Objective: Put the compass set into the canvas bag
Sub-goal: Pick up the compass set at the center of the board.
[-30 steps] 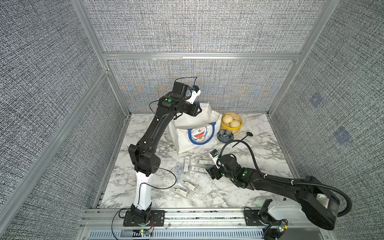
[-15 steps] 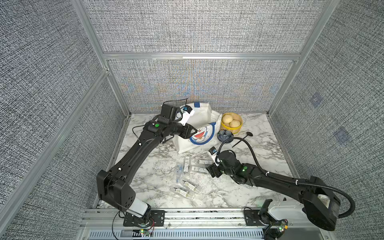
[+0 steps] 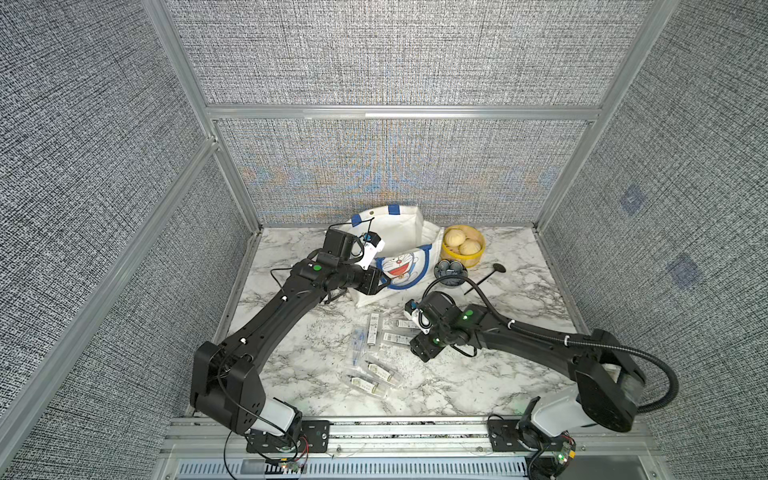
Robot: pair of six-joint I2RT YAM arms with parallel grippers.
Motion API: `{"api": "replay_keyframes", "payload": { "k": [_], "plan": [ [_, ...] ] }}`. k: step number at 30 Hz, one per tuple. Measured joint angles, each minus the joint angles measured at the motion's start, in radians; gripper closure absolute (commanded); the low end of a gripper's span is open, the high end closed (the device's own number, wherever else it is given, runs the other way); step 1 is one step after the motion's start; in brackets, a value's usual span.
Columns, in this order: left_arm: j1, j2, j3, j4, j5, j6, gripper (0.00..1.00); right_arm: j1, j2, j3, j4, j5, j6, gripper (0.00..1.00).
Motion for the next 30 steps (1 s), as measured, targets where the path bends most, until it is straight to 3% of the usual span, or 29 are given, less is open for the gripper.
{"api": "replay_keyframes", "payload": {
  "k": [14,30],
  "plan": [
    [0.002,-0.019,-0.013,0.004,0.008,-0.038,0.56,-0.011,0.213,0.142,-0.039,-0.019,-0.061,0.23],
    [0.007,-0.023,-0.013,0.004,0.024,-0.038,0.56,0.012,0.306,0.165,-0.018,-0.021,-0.102,0.28]
  ]
}}
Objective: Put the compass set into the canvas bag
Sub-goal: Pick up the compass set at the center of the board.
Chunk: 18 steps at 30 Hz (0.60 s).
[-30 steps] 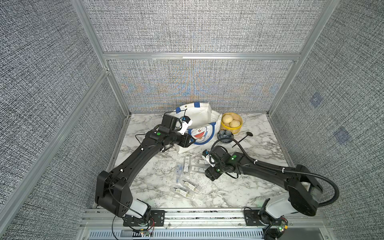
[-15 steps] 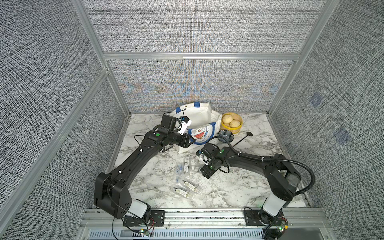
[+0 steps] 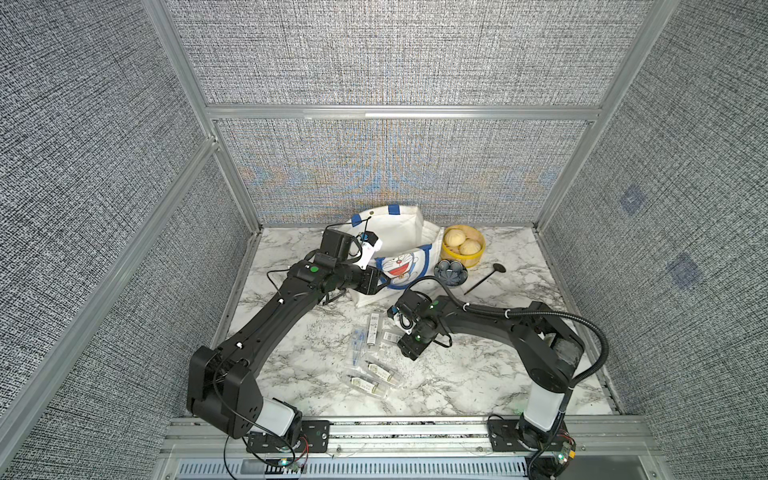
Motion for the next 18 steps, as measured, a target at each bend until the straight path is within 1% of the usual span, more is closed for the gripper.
{"api": "replay_keyframes", "payload": {
  "k": [2,11,15,18],
  "plan": [
    [0.0,0.0,0.0,0.0,0.0,0.0,0.56,0.007,0.005,0.0,0.007,0.006,-0.001,0.3],
    [0.001,-0.004,0.0,0.0,0.0,0.0,0.56,0.008,0.009,-0.013,0.051,0.048,-0.004,0.49],
    [0.002,-0.005,0.0,0.0,0.0,0.0,0.56,0.008,-0.01,-0.036,0.077,0.052,-0.004,0.58],
    [0.002,-0.005,0.0,0.0,0.0,0.0,0.56,0.008,-0.041,-0.071,0.097,0.052,-0.004,0.61]
  ]
}}
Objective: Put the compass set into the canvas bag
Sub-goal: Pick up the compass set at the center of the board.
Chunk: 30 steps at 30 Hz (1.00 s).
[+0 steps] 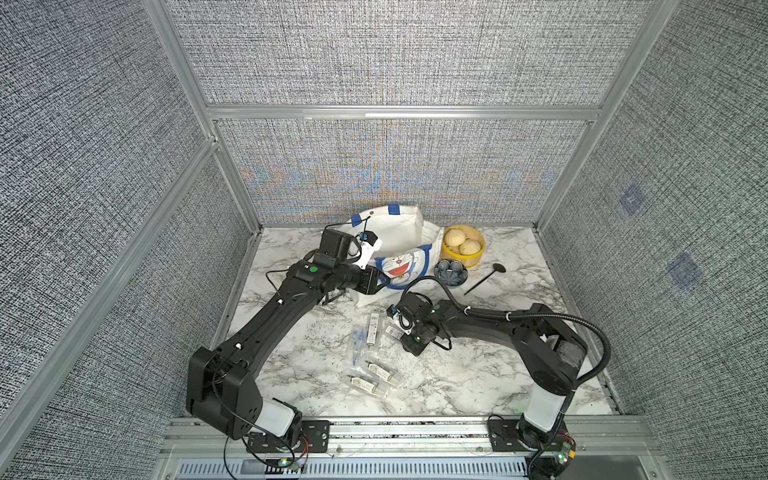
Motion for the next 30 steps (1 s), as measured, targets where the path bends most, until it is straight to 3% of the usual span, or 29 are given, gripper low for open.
{"api": "replay_keyframes", "payload": {
  "k": [15,23,30],
  "plan": [
    [0.001,-0.022,-0.002,0.008,0.008,-0.006,0.53,0.002,-0.343,-0.288,0.291,0.056,0.037,0.78],
    [-0.003,-0.035,0.029,0.022,0.02,-0.023,0.47,-0.008,-0.508,-0.311,0.409,0.137,0.04,0.81],
    [-0.037,-0.003,0.033,0.084,0.035,-0.087,0.45,-0.043,-0.55,-0.251,0.436,0.161,0.04,0.83]
  ]
}}
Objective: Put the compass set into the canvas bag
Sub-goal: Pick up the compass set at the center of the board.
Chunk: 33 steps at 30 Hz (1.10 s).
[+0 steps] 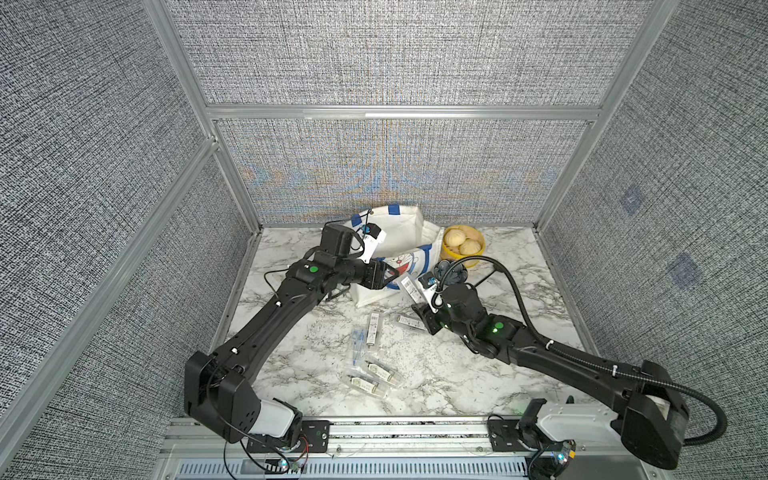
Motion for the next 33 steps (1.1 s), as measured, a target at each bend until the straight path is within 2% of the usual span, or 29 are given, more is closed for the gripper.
{"api": "replay_keyframes", "payload": {
  "k": [8,14,18,27,29,30,33],
  "plan": [
    [-0.053,0.072,0.023,0.071,-0.003,-0.073,0.45,-0.01,-0.015,0.026,0.003,-0.002,-0.003,0.83],
    [-0.066,0.105,0.04,0.103,0.0,-0.116,0.65,-0.015,-0.02,0.026,0.003,-0.002,-0.004,0.84],
    [-0.071,0.113,0.049,0.104,0.01,-0.127,0.75,-0.016,-0.016,0.026,0.003,-0.001,-0.003,0.84],
    [-0.082,0.13,0.064,0.103,0.045,-0.144,0.87,-0.016,0.002,0.026,0.001,0.015,0.001,0.83],
    [-0.084,0.132,0.069,0.102,0.044,-0.143,0.9,-0.016,0.003,0.026,0.002,0.019,0.001,0.79],
    [-0.085,0.132,0.07,0.101,0.044,-0.143,0.91,-0.016,0.004,0.026,0.002,0.021,0.001,0.73],
    [-0.085,0.134,0.077,0.094,0.044,-0.143,0.92,-0.016,0.004,0.026,0.003,0.021,0.001,0.47]
  ]
}}
